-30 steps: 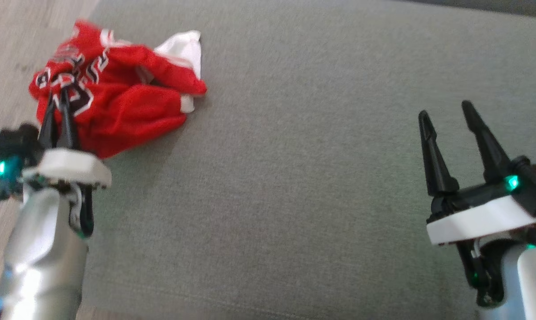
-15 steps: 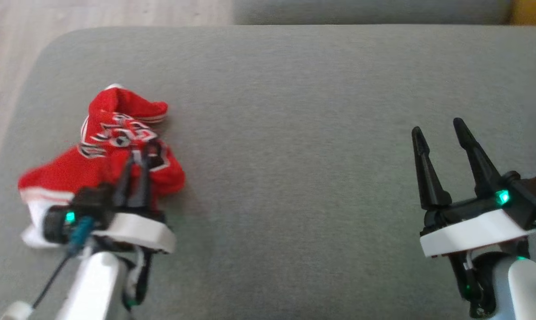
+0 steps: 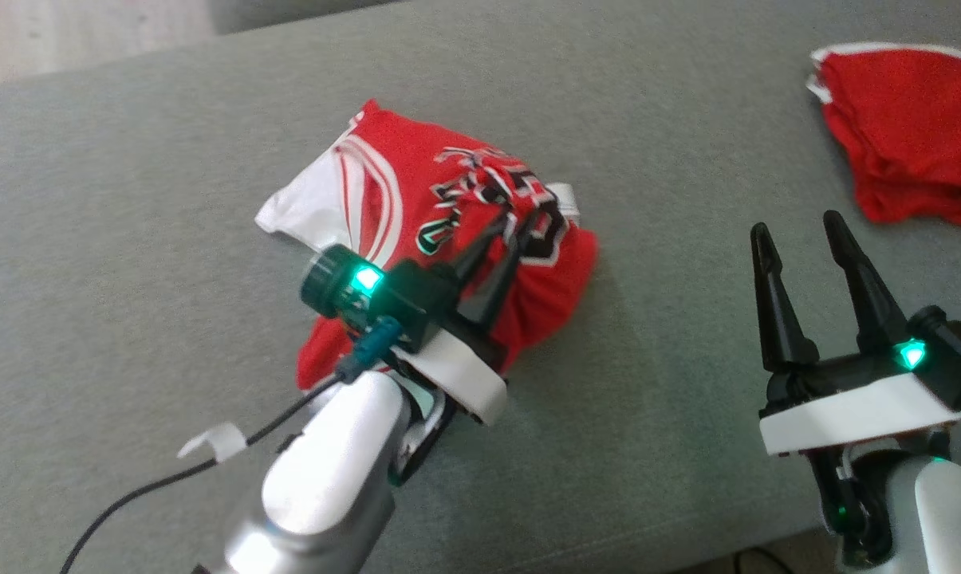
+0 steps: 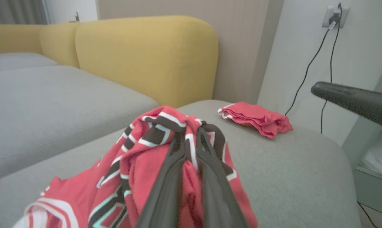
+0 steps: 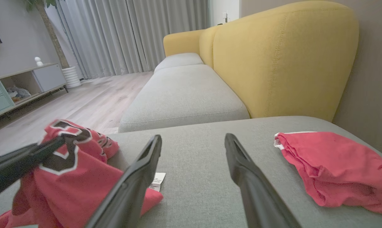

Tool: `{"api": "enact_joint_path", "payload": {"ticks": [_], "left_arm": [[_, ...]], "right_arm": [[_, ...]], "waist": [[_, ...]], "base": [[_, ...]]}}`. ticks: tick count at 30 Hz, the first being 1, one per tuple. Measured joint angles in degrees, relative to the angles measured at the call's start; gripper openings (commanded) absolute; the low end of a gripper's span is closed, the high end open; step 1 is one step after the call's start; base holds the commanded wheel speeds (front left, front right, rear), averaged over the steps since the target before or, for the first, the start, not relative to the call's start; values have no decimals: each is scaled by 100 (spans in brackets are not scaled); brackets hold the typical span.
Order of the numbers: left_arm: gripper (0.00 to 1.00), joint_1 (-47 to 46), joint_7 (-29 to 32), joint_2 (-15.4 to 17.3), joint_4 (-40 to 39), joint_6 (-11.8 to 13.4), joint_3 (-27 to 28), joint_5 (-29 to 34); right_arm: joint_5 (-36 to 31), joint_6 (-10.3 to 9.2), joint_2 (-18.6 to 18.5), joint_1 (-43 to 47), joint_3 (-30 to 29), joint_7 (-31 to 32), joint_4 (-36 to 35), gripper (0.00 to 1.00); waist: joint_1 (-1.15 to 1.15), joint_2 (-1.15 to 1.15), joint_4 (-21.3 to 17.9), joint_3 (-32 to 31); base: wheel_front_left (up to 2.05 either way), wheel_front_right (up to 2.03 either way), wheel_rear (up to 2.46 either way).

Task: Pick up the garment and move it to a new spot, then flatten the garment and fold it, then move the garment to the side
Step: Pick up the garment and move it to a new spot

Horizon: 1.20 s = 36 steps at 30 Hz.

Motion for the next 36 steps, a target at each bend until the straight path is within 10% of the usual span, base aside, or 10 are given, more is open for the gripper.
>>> {"api": "enact_joint_path", "payload": {"ticks": [4, 5, 7, 16, 24, 36], "left_arm": [[0, -15, -82, 2, 449, -1, -404, -180], [23, -13, -134, 2, 517, 0, -477, -202], [100, -14, -288, 2, 560, 7, -645, -238], [100, 35, -738, 81, 423, 375, -689, -230], [100, 650, -939, 898, 85, 1128, 252, -356], [100, 1783, -1100, 1589, -281, 1580, 1311, -954]], "right_arm": [[26, 0, 25, 1, -32, -57, 49, 100], [31, 0, 30, 1, -47, -85, 54, 100], [42, 0, 33, 1, -130, -107, 74, 100], [54, 0, 35, 2, -225, -87, 77, 100], [2, 0, 36, 22, -187, 92, 15, 100], [-94, 0, 36, 327, -108, 353, -23, 100]], "waist": [[0, 0, -251, 178], [0, 0, -278, 221], [1, 0, -270, 273], [0, 0, 228, 160], [-1, 0, 845, -112], [-1, 0, 1520, -594]], "base": [[0, 0, 0], [0, 0, 0], [0, 0, 0], [0, 0, 0], [0, 0, 0], [0, 0, 0]]}}
